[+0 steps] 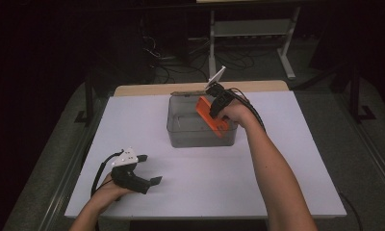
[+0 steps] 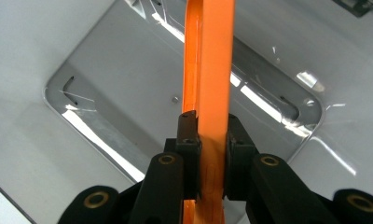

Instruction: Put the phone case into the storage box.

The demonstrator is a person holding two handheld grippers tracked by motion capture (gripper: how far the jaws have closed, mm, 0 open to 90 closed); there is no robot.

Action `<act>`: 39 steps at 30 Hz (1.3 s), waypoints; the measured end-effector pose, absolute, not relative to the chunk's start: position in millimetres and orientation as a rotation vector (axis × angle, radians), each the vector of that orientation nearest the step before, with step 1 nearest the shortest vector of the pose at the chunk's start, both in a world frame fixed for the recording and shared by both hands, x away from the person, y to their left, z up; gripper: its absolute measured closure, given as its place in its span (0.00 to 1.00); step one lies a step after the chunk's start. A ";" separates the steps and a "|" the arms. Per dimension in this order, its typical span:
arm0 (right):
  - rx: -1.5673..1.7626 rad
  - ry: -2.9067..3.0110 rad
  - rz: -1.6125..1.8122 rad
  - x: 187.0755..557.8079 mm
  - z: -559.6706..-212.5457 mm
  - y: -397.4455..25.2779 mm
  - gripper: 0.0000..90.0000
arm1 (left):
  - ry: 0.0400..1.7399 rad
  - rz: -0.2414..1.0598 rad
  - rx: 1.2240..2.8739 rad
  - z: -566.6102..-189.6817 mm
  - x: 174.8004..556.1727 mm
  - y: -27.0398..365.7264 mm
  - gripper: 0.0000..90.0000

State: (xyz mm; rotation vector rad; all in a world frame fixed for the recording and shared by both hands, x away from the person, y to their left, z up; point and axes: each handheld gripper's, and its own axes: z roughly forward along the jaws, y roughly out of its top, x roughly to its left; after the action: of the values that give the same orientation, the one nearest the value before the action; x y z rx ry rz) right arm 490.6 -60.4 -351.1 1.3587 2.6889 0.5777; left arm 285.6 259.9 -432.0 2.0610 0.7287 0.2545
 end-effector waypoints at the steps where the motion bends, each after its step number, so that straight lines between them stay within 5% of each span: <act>1: 1.375 2.684 0.576 491.2 -351.2 -61.1 0.87 | 0.729 0.254 2.061 -432.1 285.7 260.1 0.00; 39: 1.816 2.481 0.461 497.8 -365.3 -76.2 0.87 | 0.731 0.242 2.068 -432.5 284.9 259.3 0.00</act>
State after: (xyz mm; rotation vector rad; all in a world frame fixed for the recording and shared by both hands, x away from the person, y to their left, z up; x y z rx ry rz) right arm 497.8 -76.2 -365.3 1.8163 2.4812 0.4606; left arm 284.9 259.3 -432.5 2.0677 0.7315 0.2423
